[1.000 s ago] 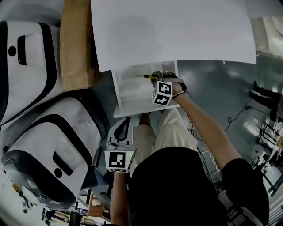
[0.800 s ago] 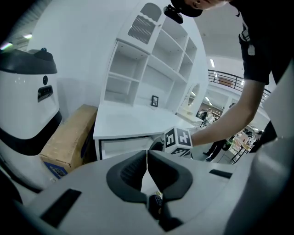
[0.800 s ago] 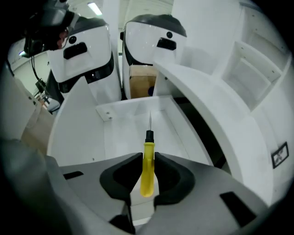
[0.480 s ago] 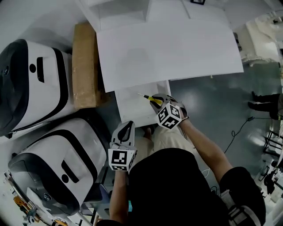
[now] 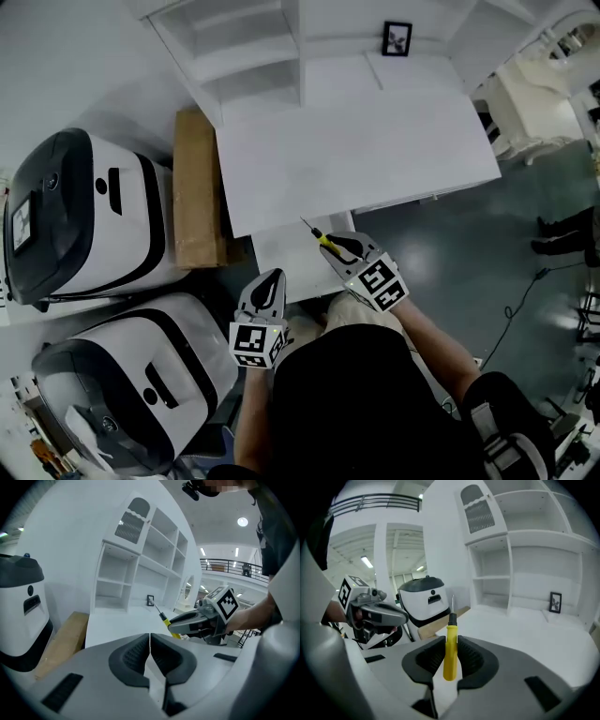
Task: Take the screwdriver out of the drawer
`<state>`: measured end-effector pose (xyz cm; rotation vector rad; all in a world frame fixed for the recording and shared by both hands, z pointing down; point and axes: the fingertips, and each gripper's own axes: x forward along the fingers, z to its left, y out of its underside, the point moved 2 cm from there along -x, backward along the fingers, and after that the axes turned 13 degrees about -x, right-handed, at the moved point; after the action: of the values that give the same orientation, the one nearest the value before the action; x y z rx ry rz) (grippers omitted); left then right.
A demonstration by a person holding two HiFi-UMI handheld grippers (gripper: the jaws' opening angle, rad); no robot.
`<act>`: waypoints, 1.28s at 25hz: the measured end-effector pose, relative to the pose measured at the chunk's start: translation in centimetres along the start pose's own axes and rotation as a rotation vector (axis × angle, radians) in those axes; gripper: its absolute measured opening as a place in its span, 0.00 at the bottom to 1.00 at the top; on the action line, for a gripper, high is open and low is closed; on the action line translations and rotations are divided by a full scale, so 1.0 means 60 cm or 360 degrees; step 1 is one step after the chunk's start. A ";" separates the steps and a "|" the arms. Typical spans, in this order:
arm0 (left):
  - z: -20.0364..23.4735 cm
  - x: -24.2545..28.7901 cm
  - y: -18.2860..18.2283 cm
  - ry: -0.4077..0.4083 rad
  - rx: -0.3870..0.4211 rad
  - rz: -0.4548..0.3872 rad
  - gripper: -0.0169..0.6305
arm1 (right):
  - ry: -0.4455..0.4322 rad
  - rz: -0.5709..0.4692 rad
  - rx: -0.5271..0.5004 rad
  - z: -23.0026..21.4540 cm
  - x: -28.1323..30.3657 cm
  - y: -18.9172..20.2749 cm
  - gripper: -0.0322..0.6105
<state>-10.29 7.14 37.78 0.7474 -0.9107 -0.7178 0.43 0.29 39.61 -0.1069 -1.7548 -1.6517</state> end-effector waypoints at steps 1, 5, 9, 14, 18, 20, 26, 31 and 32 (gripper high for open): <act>-0.002 0.000 -0.009 0.0002 -0.0006 -0.0020 0.07 | 0.0017 -0.0042 0.0008 -0.006 -0.012 -0.010 0.20; -0.015 -0.005 -0.043 0.0022 0.0009 -0.0089 0.07 | 0.0104 -0.0188 0.0093 -0.031 -0.062 -0.044 0.20; -0.023 -0.017 -0.076 0.0048 0.0044 -0.0152 0.07 | 0.0201 -0.0301 0.0152 -0.049 -0.105 -0.075 0.20; -0.041 -0.028 -0.119 0.0076 0.0069 -0.0239 0.07 | 0.0291 -0.0414 0.0135 -0.070 -0.156 -0.113 0.20; -0.045 -0.040 -0.164 0.0096 0.0082 -0.0312 0.07 | 0.0353 -0.0514 0.0155 -0.082 -0.184 -0.149 0.20; -0.049 -0.048 -0.185 0.0111 0.0084 -0.0348 0.07 | 0.0373 -0.0577 0.0185 -0.083 -0.198 -0.168 0.20; -0.062 -0.069 -0.232 0.0129 0.0124 -0.0432 0.07 | 0.0383 -0.0723 0.0187 -0.080 -0.228 -0.221 0.20; -0.063 -0.085 -0.240 0.0123 0.0138 -0.0450 0.07 | 0.0375 -0.0776 0.0144 -0.074 -0.238 -0.241 0.20; -0.062 -0.087 -0.238 0.0122 0.0139 -0.0448 0.07 | 0.0373 -0.0779 0.0144 -0.072 -0.239 -0.241 0.20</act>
<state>-12.40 4.52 22.50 0.9869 -0.7787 -0.8938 5.51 -0.47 19.42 0.5777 -1.7564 -1.8229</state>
